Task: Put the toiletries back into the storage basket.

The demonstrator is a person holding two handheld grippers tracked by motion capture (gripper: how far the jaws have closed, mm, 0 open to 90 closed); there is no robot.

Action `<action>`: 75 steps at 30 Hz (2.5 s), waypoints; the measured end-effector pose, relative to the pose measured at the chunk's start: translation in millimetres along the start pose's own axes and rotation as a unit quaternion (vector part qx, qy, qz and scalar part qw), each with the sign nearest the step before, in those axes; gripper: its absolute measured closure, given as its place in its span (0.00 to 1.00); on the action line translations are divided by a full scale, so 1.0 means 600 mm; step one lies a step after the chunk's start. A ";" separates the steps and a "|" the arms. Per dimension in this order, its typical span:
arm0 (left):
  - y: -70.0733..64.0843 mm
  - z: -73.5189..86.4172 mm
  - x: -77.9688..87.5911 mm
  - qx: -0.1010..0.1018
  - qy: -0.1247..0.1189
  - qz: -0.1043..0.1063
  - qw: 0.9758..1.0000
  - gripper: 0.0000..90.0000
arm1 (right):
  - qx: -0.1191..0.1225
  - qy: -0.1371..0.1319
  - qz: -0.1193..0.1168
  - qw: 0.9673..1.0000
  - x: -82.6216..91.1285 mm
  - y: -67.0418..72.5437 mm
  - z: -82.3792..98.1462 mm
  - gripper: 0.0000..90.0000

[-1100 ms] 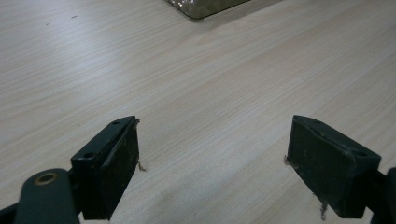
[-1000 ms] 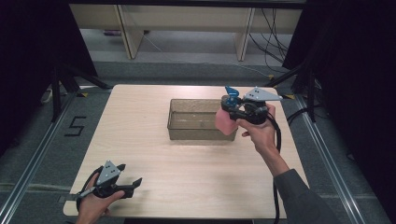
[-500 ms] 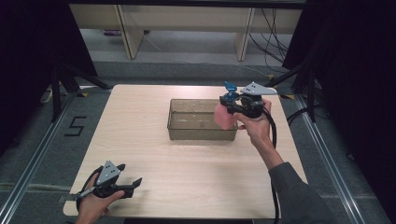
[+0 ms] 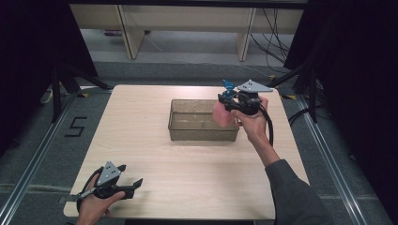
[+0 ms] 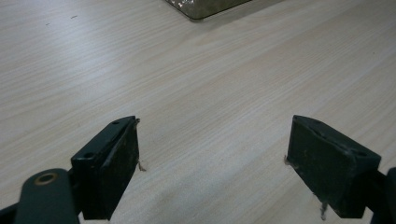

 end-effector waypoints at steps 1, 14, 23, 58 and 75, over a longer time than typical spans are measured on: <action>0.000 0.000 0.000 0.000 0.001 0.000 1.000 0.18 | -0.007 0.000 0.000 1.000 -0.001 0.002 0.000 0.60; 0.000 0.000 0.000 0.000 0.001 0.001 1.000 0.18 | 0.002 0.002 0.014 1.000 -0.017 -0.006 0.008 0.60; 0.000 0.000 0.000 0.002 -0.001 0.001 1.000 0.18 | -0.012 0.014 0.007 1.000 -0.024 -0.009 0.025 0.60; 0.003 0.001 0.002 0.000 -0.001 0.000 1.000 0.18 | -0.020 0.031 0.025 0.999 -0.057 -0.018 0.084 0.60; 0.002 0.001 0.003 0.000 -0.001 0.000 1.000 0.18 | -0.027 0.042 0.029 0.998 -0.067 -0.021 0.115 0.60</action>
Point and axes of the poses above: each handheld gripper's, and its own axes: x roughly backward along the jaws, z roughly out of its underside, y roughly to its left, the point moved 1 cm from there along -x, roughly forward along the jaws, and after that the axes turned 5 degrees about y, right-handed, at the moved point
